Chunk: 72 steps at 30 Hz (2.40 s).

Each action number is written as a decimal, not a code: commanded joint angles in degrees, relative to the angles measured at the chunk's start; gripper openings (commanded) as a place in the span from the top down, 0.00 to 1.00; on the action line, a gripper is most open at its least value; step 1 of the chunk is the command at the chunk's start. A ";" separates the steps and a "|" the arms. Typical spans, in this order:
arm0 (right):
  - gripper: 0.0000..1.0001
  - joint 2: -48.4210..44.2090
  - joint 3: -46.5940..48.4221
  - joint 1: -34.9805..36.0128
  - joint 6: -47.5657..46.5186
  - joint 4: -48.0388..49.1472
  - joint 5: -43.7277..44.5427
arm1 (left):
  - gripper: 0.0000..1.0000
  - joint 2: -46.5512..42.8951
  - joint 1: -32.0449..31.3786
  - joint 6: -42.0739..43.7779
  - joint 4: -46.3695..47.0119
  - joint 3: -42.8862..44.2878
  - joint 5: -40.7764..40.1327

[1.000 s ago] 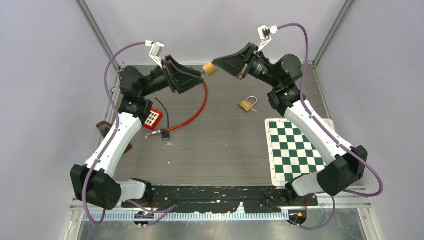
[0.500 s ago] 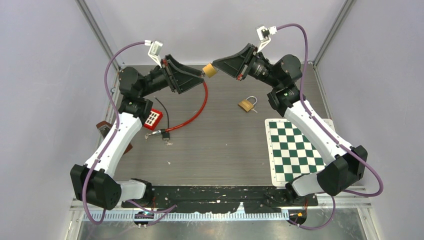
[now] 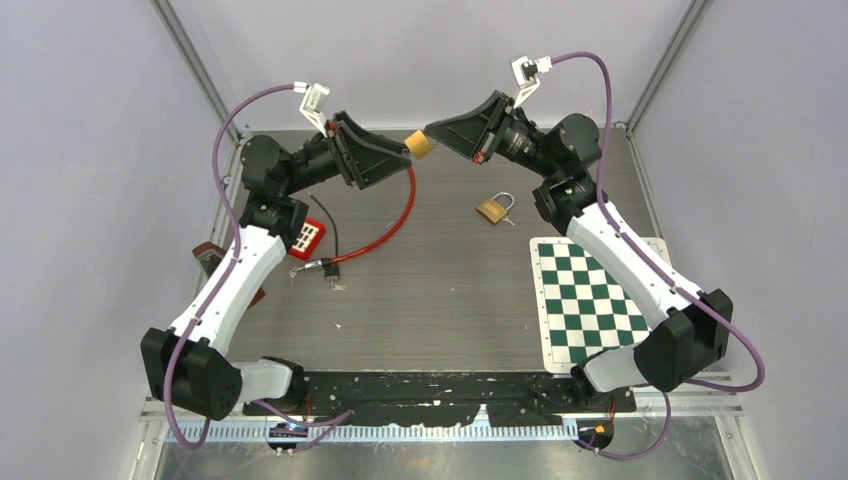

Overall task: Lock with the key
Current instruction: Lock the lock.

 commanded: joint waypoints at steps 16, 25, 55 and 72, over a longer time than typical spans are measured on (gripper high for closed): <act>0.95 0.41 -0.61 -0.22 2.54 7.66 -0.28 | 0.87 -0.79 -0.48 6.71 -5.13 2.17 -1.67; 0.95 -2.91 -2.16 -0.49 -4.31 1.73 6.64 | 1.00 -1.26 0.50 10.04 -9.92 2.31 -2.54; 0.95 -1.08 -4.57 -1.54 0.40 6.57 -0.96 | 0.29 2.12 -2.81 5.86 -2.23 2.57 -3.05; 0.95 -0.30 -3.62 -1.69 1.22 5.51 1.27 | 0.52 1.70 -2.04 12.74 -10.47 3.03 -0.19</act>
